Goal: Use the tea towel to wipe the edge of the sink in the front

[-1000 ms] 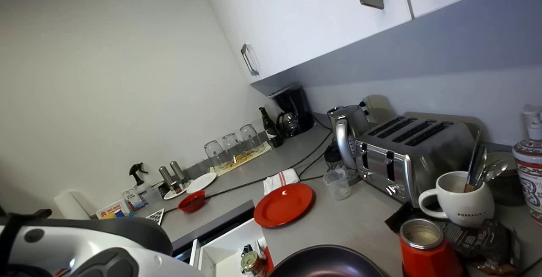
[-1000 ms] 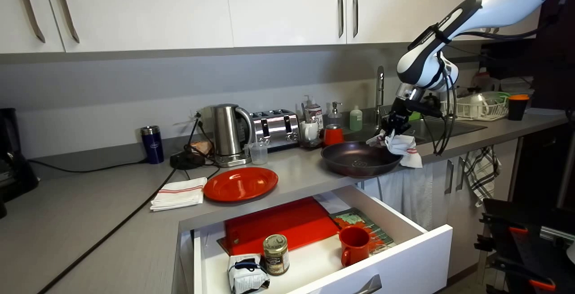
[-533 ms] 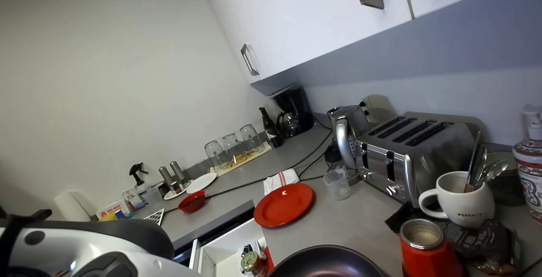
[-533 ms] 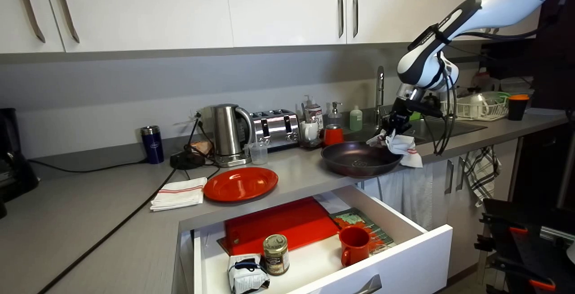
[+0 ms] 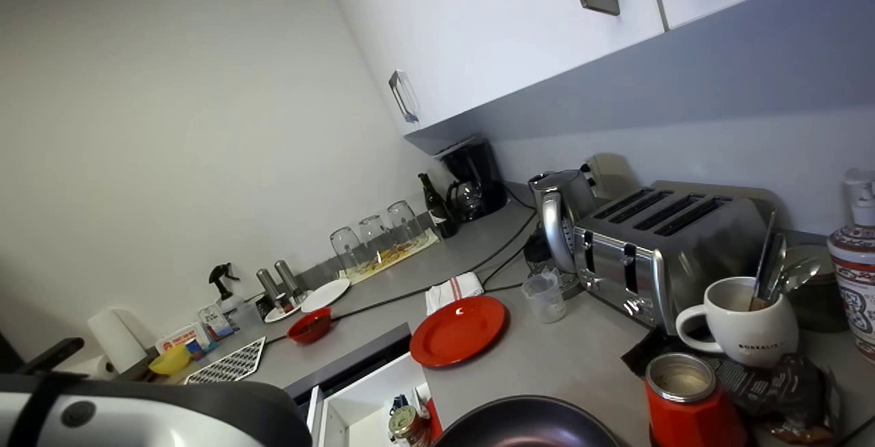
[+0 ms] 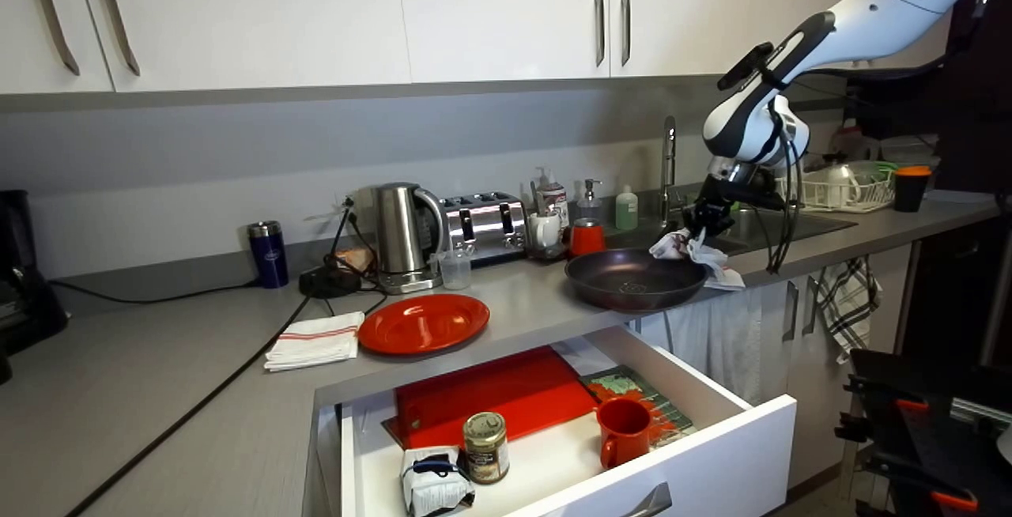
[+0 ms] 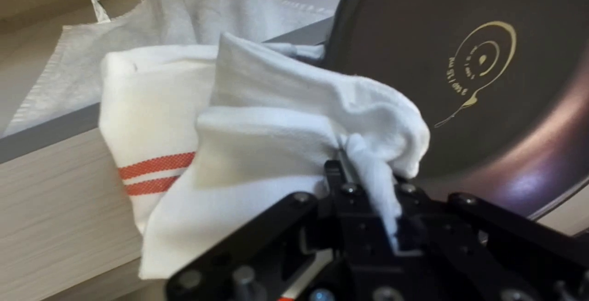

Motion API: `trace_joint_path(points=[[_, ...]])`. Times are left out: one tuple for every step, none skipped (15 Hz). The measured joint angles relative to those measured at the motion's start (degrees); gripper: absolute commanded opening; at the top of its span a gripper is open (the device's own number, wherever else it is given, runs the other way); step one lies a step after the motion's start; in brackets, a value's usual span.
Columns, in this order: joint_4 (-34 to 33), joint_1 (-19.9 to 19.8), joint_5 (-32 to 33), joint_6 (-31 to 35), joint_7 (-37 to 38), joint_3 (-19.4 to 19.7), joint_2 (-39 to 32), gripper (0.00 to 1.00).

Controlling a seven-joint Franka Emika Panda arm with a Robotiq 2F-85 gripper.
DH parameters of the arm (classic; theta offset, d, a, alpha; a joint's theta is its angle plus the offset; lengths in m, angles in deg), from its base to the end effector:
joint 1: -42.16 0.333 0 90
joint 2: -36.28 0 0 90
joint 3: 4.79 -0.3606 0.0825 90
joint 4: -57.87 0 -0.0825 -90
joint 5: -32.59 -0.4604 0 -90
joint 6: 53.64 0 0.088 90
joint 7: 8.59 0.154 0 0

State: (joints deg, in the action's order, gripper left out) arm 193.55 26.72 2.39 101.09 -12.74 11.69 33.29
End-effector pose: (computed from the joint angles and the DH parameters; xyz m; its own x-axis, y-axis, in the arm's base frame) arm 0.4994 -0.3200 0.2741 0.5535 -0.8014 0.2268 -0.7412 -0.5982 -0.3046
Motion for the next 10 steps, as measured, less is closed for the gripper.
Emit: trace_joint_path(points=[[-0.2,-0.3,0.0,0.6,0.0,0.3,-0.9,0.06],[-0.5,-0.6,0.0,1.3,0.0,0.6,-1.9,0.06],[-0.7,-0.8,0.0,2.1,0.0,0.8,-2.9,0.06],[-1.0,-1.0,0.0,2.8,0.0,1.1,-3.9,0.06],[-1.2,-1.3,0.0,3.4,0.0,1.4,-4.9,0.06],[-1.5,-1.5,0.0,3.8,0.0,1.6,-6.0,0.06],[-1.7,-1.8,0.0,4.1,0.0,1.8,-7.1,0.06],[-2.0,-2.0,0.0,4.4,0.0,1.9,-8.2,0.06],[-2.4,-2.2,0.0,4.5,0.0,2.0,-9.2,0.06],[-2.8,-2.3,0.0,4.6,0.0,2.0,-10.2,0.06]])
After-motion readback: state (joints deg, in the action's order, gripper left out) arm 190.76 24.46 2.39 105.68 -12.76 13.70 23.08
